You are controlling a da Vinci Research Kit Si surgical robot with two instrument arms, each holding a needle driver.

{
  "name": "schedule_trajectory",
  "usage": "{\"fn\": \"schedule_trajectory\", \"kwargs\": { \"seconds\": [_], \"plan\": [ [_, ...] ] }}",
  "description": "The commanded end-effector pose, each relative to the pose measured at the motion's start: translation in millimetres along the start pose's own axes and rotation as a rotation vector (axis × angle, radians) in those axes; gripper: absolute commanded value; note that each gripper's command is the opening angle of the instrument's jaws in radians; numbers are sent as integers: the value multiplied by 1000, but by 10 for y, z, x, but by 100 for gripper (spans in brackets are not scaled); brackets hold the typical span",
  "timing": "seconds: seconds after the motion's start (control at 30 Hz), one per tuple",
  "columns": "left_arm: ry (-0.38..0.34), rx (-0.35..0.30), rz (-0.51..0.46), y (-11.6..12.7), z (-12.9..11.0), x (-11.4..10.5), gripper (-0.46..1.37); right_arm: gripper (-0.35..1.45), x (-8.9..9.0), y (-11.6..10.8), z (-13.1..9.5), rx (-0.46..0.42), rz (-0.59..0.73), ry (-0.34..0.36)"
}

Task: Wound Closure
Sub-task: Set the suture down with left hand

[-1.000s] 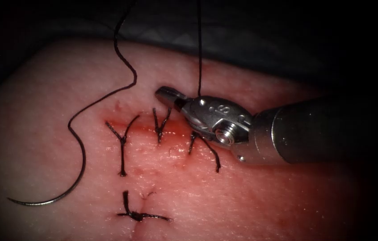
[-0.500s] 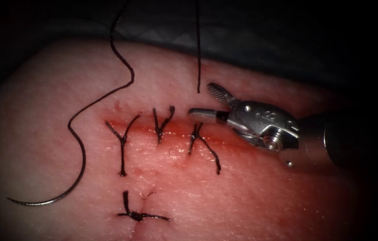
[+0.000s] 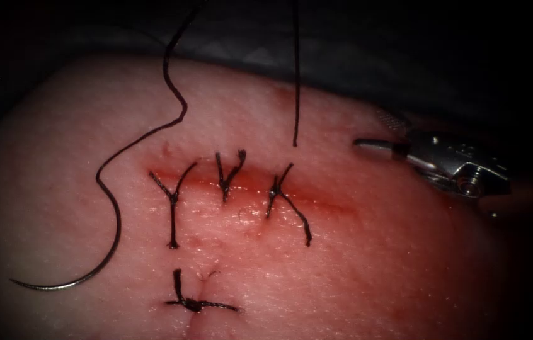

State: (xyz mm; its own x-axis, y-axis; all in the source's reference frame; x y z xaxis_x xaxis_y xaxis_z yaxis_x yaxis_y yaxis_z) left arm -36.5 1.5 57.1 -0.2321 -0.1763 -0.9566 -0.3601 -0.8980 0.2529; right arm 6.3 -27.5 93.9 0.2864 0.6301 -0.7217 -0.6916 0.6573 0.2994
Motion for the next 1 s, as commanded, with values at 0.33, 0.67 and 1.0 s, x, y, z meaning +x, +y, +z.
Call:
{"fn": "schedule_trajectory", "kwargs": {
  "seconds": [0.33, 0.67, 1.0],
  "plan": [
    [28, -7, -18, -7, 42, -44, -35, 95, 0, -4, -5, 14, -10, 1],
    [52, -39, -24, -4, 62, -140, -35, 87, -4, 0, -21, 31, -14, -10],
    [137, -113, -96, 42, 96, -205, -35, 84, -7, 14, -39, 7, -10, -20]
  ]
}}
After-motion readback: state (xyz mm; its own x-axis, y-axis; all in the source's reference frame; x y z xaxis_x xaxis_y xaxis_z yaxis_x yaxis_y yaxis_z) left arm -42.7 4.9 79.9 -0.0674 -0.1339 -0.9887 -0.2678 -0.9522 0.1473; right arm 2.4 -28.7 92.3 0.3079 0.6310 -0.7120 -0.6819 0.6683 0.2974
